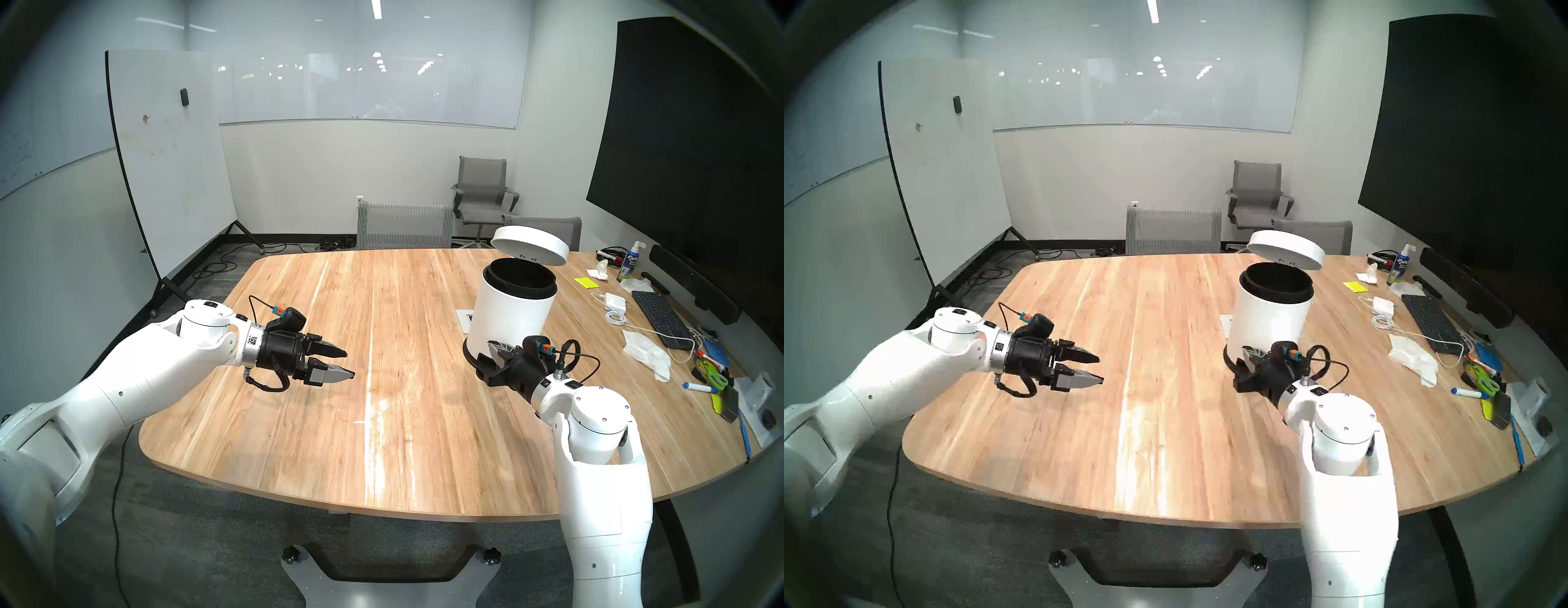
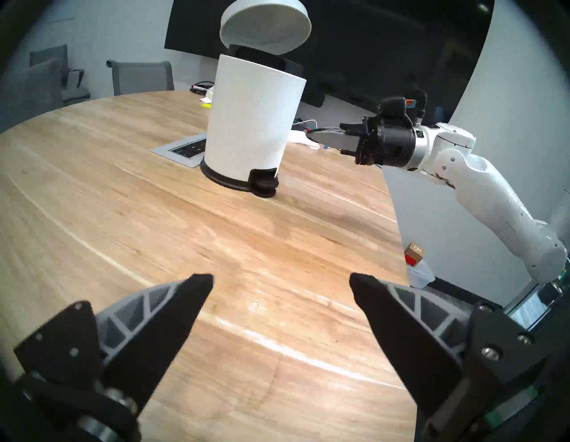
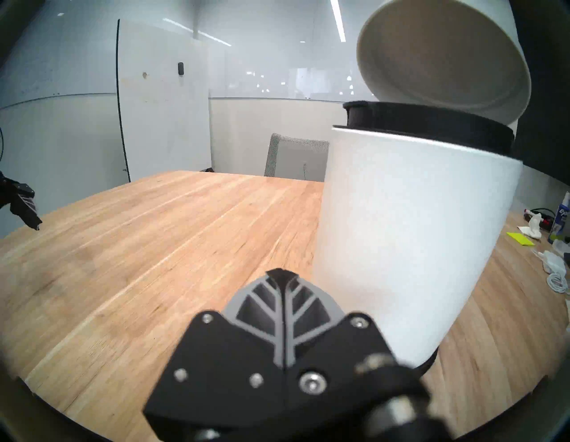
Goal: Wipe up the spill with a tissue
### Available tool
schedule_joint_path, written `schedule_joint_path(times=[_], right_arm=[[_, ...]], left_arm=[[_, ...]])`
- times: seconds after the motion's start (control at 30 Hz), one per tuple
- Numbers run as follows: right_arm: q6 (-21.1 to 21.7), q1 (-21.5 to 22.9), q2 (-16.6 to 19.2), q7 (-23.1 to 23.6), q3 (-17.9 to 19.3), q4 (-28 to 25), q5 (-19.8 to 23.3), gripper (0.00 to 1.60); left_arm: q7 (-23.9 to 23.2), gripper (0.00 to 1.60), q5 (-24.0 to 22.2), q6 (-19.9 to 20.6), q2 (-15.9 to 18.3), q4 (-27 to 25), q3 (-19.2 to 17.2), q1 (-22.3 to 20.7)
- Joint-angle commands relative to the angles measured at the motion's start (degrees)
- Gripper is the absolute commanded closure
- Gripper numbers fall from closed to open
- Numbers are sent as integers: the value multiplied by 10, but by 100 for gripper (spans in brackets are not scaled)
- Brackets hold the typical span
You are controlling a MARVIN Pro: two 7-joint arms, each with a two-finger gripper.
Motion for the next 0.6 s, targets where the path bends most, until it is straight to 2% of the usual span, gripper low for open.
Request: schedule_joint_path(times=[0.0, 0.57], right_arm=[[-5, -47, -4, 8, 6, -68, 5, 160], [-7, -183, -32, 30, 40, -189, 14, 160]], left_arm=[[15, 0, -15, -20, 12, -19, -21, 9], [57, 0, -40, -54, 11, -40, -40, 44]])
